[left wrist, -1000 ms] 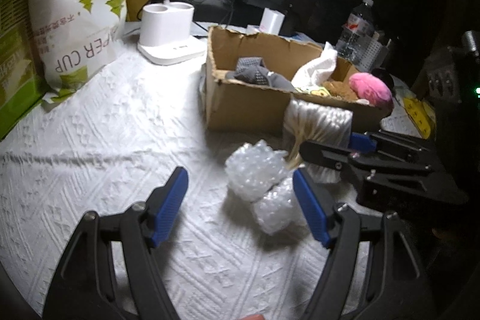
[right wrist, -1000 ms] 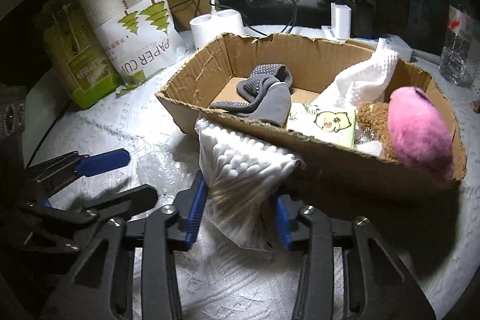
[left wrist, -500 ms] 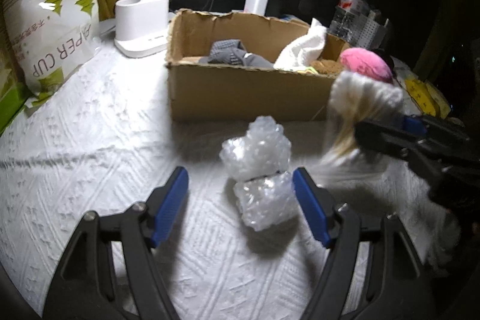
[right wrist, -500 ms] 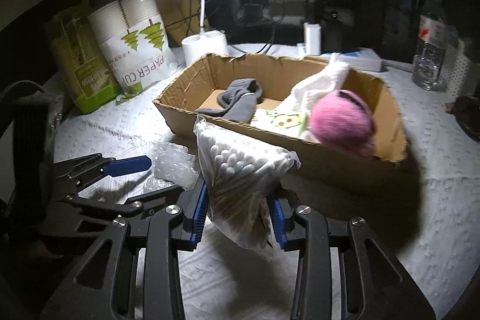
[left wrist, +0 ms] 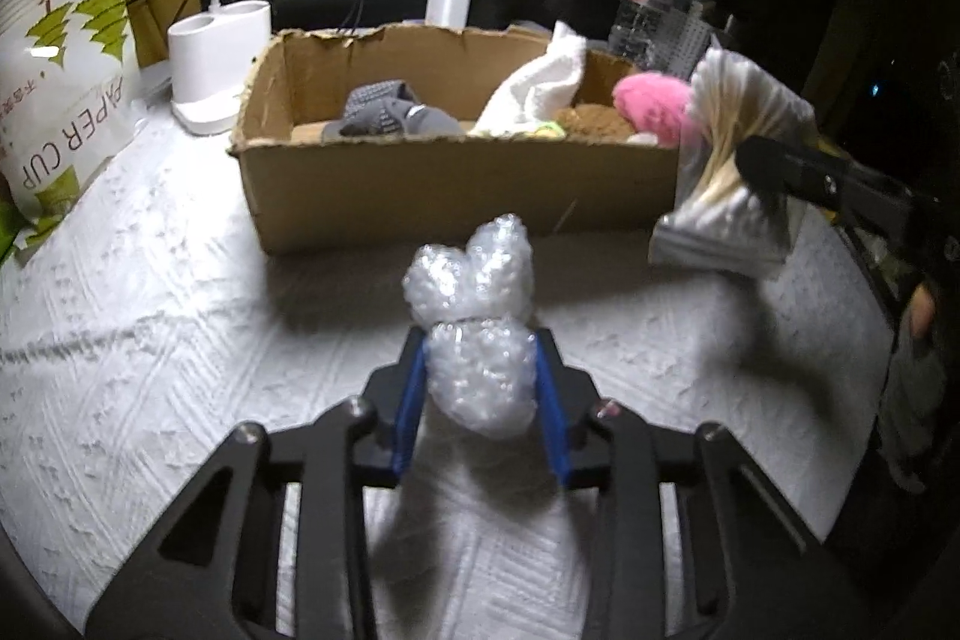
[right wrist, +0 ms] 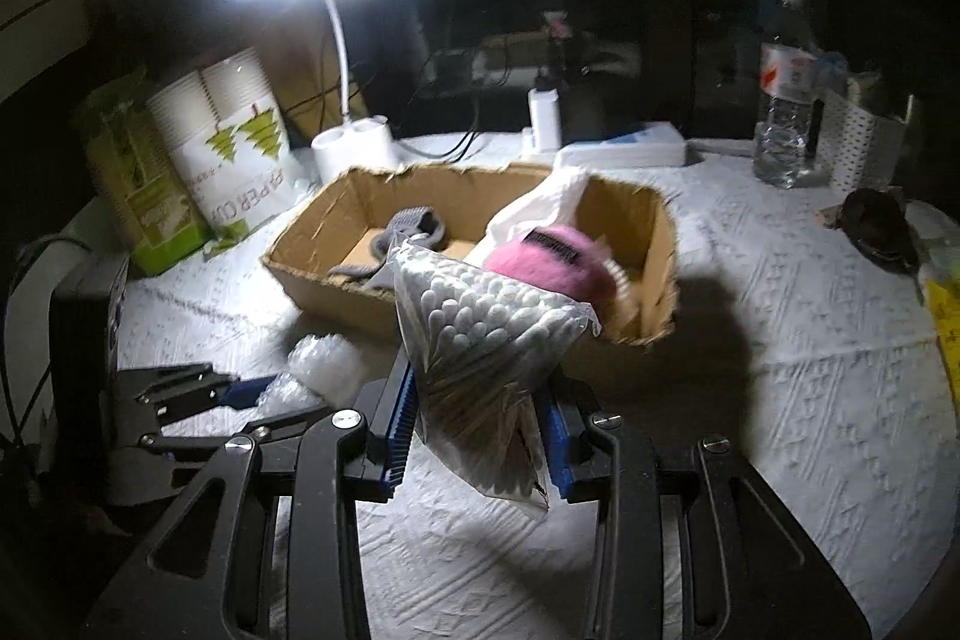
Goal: Organize soft objects
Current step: 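Carry the bubble wrap and swab bag over the box with both grippers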
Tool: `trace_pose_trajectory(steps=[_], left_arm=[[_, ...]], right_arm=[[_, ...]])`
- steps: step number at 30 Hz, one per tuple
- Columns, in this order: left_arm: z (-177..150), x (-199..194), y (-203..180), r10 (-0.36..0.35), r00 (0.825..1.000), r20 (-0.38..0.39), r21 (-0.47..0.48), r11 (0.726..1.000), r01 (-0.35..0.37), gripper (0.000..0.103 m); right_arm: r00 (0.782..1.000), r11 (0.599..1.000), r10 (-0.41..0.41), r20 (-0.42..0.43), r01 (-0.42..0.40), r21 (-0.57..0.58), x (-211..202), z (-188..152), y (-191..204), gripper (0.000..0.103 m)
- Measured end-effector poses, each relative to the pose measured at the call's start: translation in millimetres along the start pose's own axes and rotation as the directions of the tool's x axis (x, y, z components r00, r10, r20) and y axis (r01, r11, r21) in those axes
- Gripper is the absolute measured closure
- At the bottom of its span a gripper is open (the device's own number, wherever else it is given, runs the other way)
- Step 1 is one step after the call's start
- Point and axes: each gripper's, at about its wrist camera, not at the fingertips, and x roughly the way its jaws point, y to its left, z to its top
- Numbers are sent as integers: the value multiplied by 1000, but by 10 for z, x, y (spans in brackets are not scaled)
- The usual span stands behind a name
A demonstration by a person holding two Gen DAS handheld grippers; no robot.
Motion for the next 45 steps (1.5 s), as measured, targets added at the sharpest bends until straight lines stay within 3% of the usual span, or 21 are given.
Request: trace_pose_trajectory(steps=[8,19,45], left_arm=[[183,-297,-5,1,997,81,-2,1000,-1,69],[542,-551,87,32,983,181,-2,999,-33,69],[981,-279,360,80,979,188,-14,997,-79,69]], right_arm=[[997,999,-45,59,46,-17,-89,265,-114,65],[996,998,-24,85,28,-49,-44,536,-71,65],[997,995,82,8,-81,-52,621,767,-15,65]])
